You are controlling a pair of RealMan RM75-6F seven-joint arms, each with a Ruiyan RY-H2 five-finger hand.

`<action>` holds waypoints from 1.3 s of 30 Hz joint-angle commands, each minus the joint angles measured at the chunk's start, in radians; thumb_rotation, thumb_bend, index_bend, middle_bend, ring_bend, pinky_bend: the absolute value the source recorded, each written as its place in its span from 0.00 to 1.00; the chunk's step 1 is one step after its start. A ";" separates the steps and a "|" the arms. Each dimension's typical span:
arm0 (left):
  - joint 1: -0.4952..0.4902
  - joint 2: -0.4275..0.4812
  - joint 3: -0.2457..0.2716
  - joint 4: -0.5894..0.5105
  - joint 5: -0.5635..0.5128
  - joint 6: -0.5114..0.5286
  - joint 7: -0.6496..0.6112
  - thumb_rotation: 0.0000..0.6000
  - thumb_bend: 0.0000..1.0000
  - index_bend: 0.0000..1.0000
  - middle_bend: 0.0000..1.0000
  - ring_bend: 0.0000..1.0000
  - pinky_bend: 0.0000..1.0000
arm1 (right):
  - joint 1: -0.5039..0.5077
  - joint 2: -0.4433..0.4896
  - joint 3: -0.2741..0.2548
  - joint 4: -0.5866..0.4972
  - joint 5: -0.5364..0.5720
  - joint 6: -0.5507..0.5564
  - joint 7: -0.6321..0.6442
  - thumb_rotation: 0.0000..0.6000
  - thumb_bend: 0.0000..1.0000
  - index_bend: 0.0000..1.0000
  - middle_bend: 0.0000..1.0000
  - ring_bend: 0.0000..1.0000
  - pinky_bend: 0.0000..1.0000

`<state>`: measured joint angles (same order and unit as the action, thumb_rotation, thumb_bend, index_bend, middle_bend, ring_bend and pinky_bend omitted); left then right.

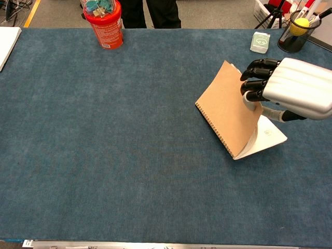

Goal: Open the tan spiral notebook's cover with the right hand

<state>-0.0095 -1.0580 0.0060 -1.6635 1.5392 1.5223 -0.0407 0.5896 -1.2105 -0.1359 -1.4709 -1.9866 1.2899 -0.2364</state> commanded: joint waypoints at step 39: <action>0.025 0.028 0.013 -0.008 -0.002 0.018 -0.042 1.00 0.51 0.31 0.28 0.16 0.17 | 0.314 -0.482 0.095 0.328 -0.035 -0.221 0.091 1.00 0.40 0.76 0.45 0.25 0.21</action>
<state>0.0153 -1.0307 0.0183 -1.6715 1.5369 1.5395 -0.0833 0.8917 -1.6735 -0.0424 -1.1626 -2.0247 1.0690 -0.1552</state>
